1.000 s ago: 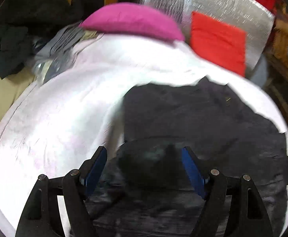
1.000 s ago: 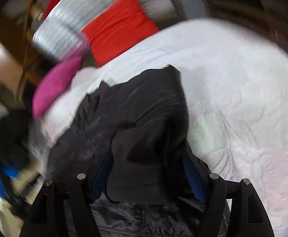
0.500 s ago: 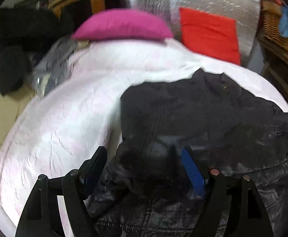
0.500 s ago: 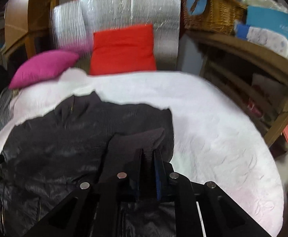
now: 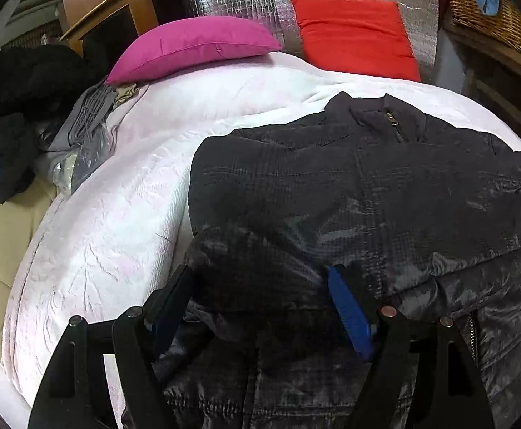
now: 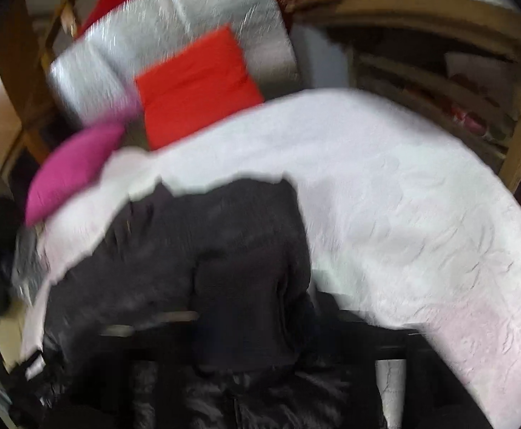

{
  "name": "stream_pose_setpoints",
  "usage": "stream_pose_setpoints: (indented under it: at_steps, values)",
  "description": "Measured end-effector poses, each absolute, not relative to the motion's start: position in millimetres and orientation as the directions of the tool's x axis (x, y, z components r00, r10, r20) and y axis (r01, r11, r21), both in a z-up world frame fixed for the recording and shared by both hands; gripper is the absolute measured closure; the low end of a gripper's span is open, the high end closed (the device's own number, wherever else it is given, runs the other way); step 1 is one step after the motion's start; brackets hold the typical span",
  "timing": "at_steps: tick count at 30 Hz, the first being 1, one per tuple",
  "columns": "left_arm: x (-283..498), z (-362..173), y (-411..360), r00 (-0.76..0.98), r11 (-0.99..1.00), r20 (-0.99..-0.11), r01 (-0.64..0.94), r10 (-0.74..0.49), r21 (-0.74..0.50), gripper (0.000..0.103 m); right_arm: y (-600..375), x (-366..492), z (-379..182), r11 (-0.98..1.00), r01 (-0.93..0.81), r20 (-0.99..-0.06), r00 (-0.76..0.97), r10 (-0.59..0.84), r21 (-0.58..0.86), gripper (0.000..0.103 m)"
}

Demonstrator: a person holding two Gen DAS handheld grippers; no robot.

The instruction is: Fold large clothes

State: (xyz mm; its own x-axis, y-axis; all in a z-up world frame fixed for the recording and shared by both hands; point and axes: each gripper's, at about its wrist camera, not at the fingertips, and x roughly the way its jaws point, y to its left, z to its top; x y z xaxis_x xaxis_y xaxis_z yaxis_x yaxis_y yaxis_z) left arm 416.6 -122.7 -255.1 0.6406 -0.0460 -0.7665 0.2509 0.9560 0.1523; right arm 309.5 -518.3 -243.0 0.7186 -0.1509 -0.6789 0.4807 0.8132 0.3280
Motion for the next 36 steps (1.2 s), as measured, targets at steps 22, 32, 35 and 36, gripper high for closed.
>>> stream_pose_setpoints:
  at_steps: [22,32,35,36]
  values:
    - [416.1,-257.3,-122.3,0.65,0.952,-0.757,0.266,-0.062,0.151,0.024,-447.3,359.5,-277.4,0.936,0.34,-0.797,0.589,-0.133,0.096,0.035]
    - [416.9,-259.1,-127.0,0.665,0.949,-0.746,0.26,-0.043,0.177,0.024,-455.4,356.9,-253.0,0.921,0.364,-0.711,0.684,-0.164,0.137,0.035]
    - [417.5,-259.8,-128.5,0.668,0.948,-0.743,0.26,-0.039,0.184,0.024,-469.0,365.8,-273.0,0.9,0.414,-0.764,0.623,-0.17,0.137,0.035]
    - [417.6,-260.0,-129.1,0.668,0.947,-0.743,0.26,-0.038,0.186,0.024,-472.9,367.7,-278.4,0.896,0.418,-0.778,0.609,-0.157,0.146,0.035]
